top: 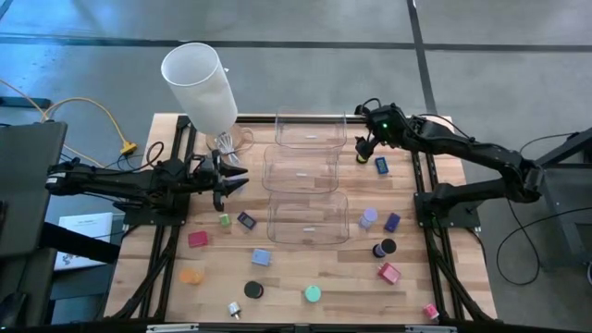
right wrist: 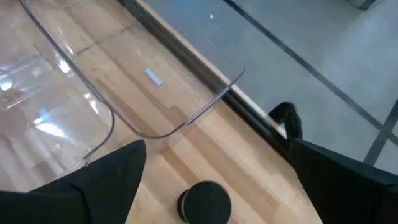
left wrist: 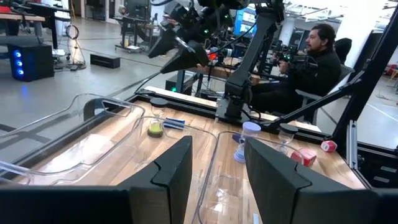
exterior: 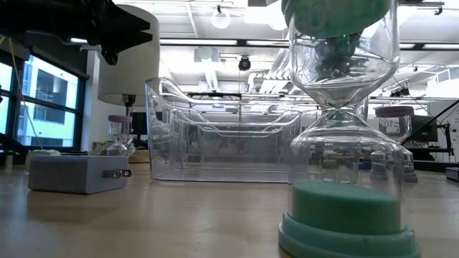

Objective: Pick & Place Office items
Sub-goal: Put the black yellow hourglass into the top transparent bin

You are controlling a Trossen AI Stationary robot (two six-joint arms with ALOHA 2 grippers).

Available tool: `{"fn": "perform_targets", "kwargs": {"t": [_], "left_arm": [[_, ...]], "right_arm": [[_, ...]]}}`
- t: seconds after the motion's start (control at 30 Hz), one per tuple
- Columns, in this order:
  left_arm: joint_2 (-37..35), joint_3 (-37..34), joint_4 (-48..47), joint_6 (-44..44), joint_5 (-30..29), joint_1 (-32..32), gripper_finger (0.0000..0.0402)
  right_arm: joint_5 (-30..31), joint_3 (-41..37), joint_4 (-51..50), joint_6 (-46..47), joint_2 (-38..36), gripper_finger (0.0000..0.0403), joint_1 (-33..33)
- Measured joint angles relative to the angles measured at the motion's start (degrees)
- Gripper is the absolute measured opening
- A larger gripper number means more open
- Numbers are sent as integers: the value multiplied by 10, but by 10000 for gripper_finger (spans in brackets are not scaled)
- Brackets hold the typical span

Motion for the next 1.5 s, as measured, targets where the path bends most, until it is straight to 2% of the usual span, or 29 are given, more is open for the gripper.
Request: {"fn": "perform_targets", "kwargs": {"t": [0.27,0.4,0.6,0.77,1.03,1.33,1.5], "left_arm": [[0,0,-4,9,-1,-2,143],[0,0,-4,25,-1,-2,143],[0,0,-1,33,-1,0,143],[0,0,3,33,-1,0,143],[0,0,2,32,0,0,143],[0,0,-2,13,1,-8,143],[0,0,-2,12,1,-16,143]], "right_arm": [[-54,0,-55,48,3,381,-19],[-60,0,-87,74,15,380,-39],[-80,-6,-93,65,54,380,-55],[-57,-6,-83,65,91,381,-55],[-60,-6,-73,61,142,381,-55],[-56,-6,-66,61,169,379,-56],[-56,-6,-66,61,182,364,-56]]}}
